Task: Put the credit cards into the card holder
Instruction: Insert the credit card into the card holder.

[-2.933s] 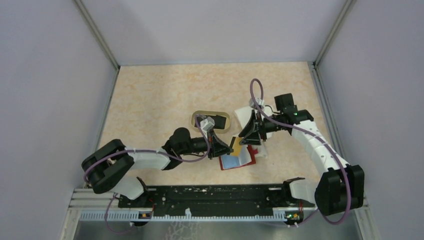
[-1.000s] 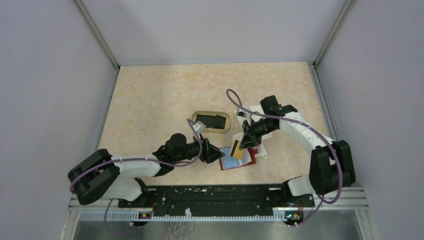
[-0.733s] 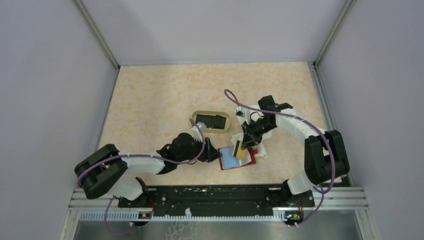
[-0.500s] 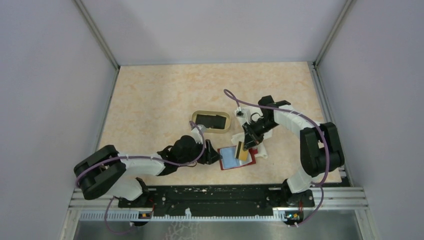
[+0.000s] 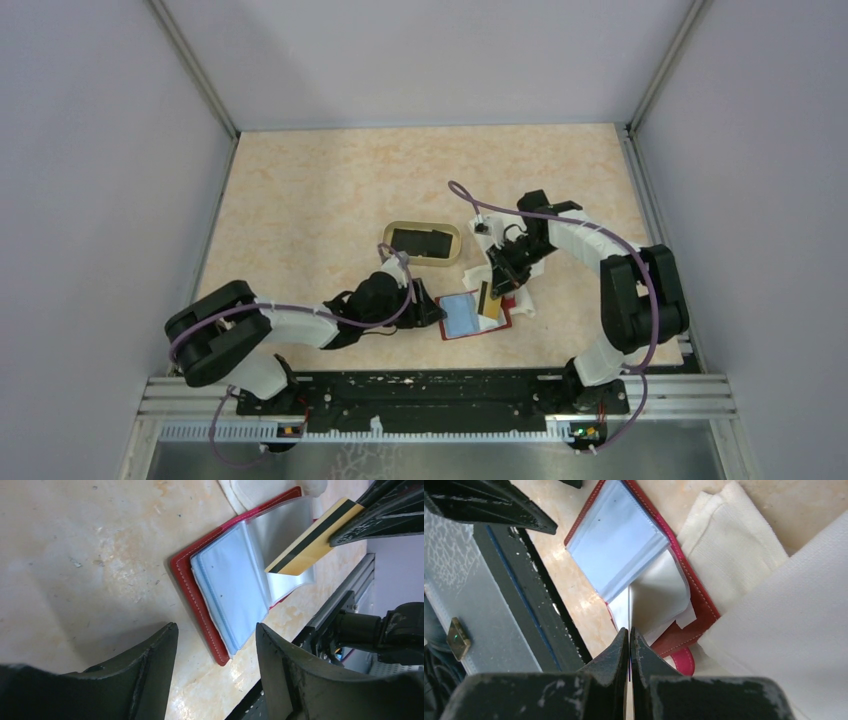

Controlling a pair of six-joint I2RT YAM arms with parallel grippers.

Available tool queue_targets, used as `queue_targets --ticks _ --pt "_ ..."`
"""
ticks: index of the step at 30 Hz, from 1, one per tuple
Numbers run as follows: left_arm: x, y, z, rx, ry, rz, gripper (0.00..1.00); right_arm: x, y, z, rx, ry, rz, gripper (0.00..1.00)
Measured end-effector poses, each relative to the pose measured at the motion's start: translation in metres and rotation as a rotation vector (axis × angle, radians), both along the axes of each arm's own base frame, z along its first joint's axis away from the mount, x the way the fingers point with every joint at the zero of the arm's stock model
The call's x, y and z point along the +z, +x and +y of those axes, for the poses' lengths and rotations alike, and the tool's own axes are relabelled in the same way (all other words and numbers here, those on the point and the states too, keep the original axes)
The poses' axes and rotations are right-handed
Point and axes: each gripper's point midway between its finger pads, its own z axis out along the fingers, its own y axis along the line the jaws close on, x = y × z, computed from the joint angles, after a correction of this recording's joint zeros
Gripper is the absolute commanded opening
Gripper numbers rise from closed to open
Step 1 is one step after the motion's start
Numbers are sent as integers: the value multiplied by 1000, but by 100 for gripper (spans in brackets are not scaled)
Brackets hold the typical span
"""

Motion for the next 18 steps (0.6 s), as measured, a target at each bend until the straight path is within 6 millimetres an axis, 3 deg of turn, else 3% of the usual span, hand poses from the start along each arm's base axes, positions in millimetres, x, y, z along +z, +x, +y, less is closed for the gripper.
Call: queue_targets --ticks 13,18 --pt "1 1 -22 -4 -121 41 57 -10 6 -9 -26 -71 -19 0" --pt "-1 -2 -17 4 -138 45 41 -12 6 -10 -26 -77 -13 0"
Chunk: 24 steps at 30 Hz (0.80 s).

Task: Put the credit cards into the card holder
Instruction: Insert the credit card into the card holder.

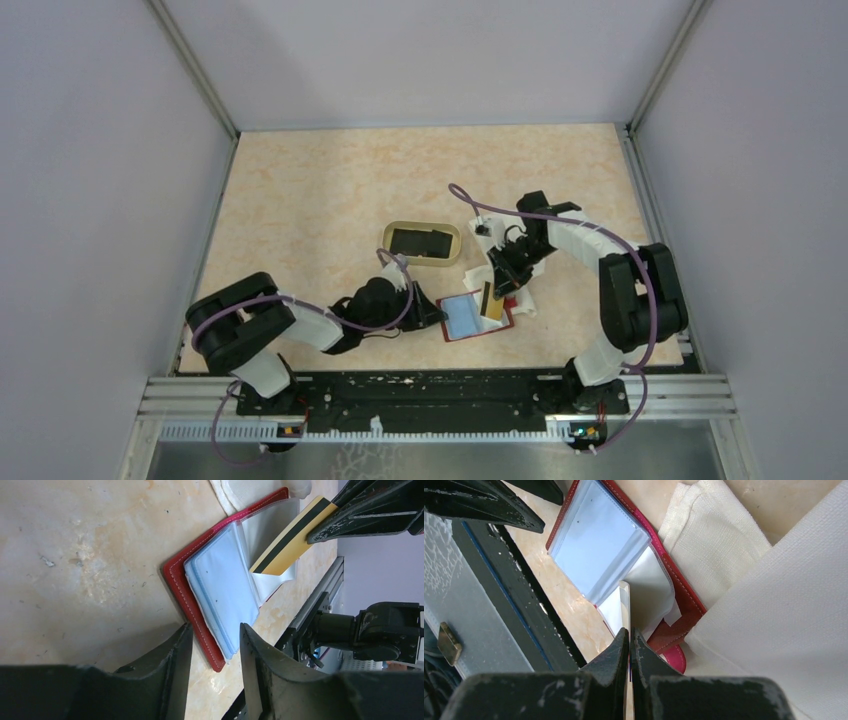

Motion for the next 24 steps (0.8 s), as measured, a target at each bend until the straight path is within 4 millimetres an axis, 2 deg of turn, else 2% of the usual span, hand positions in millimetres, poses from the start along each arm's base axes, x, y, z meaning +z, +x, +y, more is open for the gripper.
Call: queue_targets --ticks 4,8,14,20,22,24 --pt "3 0 1 6 -28 -13 24 0 0 0 0 0 0 0" --pt "14 3 -4 7 -71 -41 21 0 0 0 0 2 1 0" --pt "21 6 -5 -14 -70 -103 33 11 -4 6 17 72 2 0" --pt "60 0 -9 -141 -98 -308 41 65 -4 9 30 235 -141 0" --pt "74 -3 -10 -189 -105 -393 49 84 0 6 14 280 -208 0" --pt "93 -5 -9 -221 -121 -494 64 96 4 0 -12 313 -250 0"
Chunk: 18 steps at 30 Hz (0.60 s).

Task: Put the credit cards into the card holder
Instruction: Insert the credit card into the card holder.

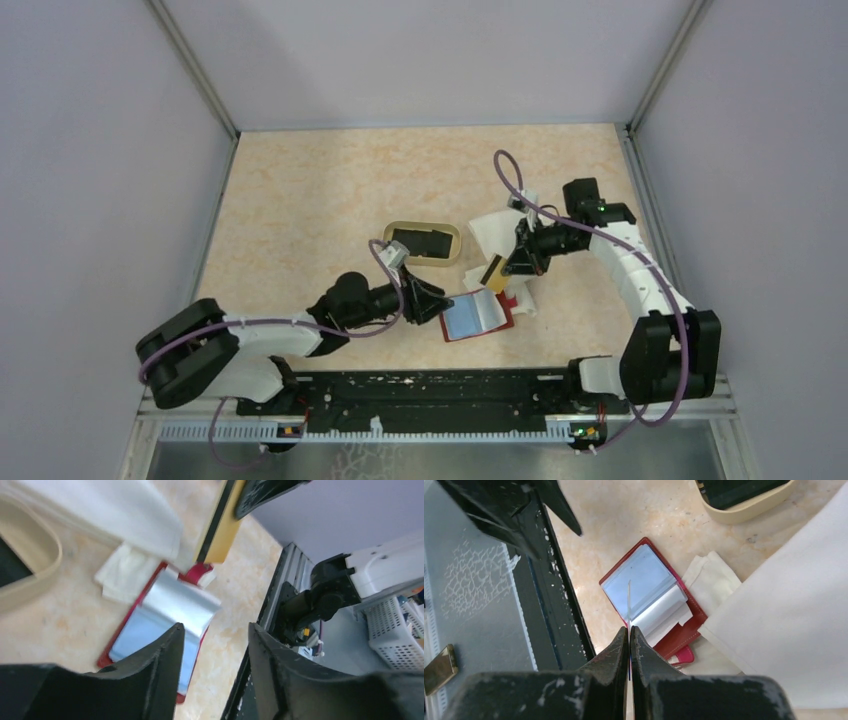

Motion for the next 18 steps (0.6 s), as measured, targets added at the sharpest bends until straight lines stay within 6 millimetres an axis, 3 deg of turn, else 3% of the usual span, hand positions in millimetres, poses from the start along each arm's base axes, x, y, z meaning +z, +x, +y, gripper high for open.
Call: queue_targets --ticks 3,7,11,18 --pt "49 -1 6 -20 -79 -219 97 8 4 -8 -29 35 -18 0" --pt "77 -2 17 0 -136 -381 99 9 4 -9 -29 51 -23 0" --pt "68 -5 20 -18 -105 -456 99 11 4 -8 -22 62 -33 0" --pt "56 -23 11 -205 7 -627 99 13 2 -8 -4 84 -43 0"
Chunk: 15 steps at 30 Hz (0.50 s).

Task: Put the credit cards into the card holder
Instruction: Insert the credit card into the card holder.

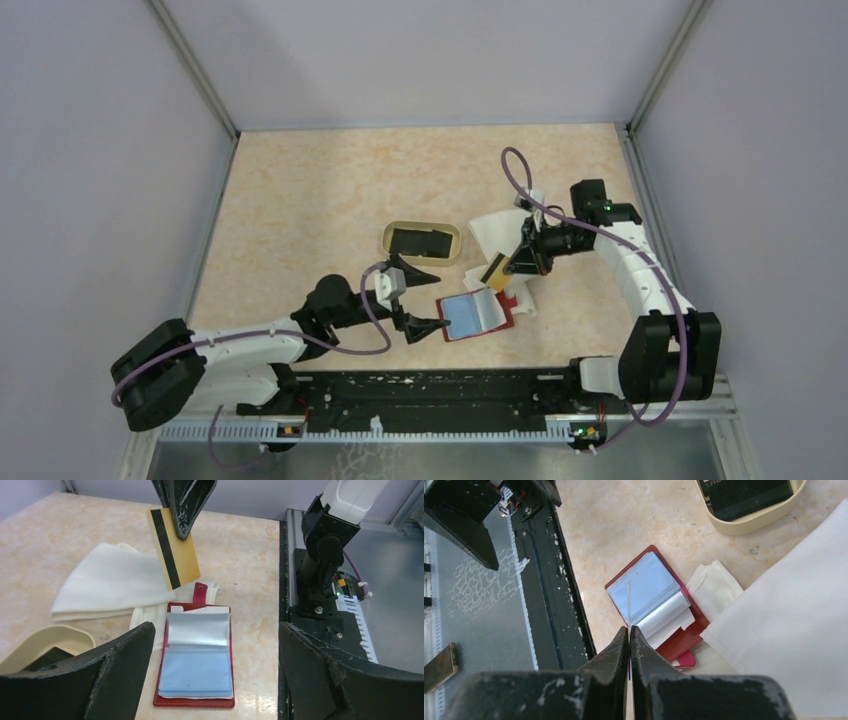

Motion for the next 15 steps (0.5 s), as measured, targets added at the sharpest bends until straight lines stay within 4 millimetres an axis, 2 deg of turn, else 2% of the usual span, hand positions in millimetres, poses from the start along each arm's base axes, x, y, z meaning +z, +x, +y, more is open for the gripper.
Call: queue_targets --ticks 4,7,12,15 --pt "2 -3 1 -37 61 -138 99 1 -1 1 8 7 -4 0" --pt "-6 -3 0 -56 110 -201 99 1 -1 1 9 8 -5 0" --pt "-28 -14 -21 -109 211 -286 99 1 -1 0 8 5 -5 0" --pt "-40 -13 -33 -105 272 -314 99 0 -1 0 5 -1 -4 0"
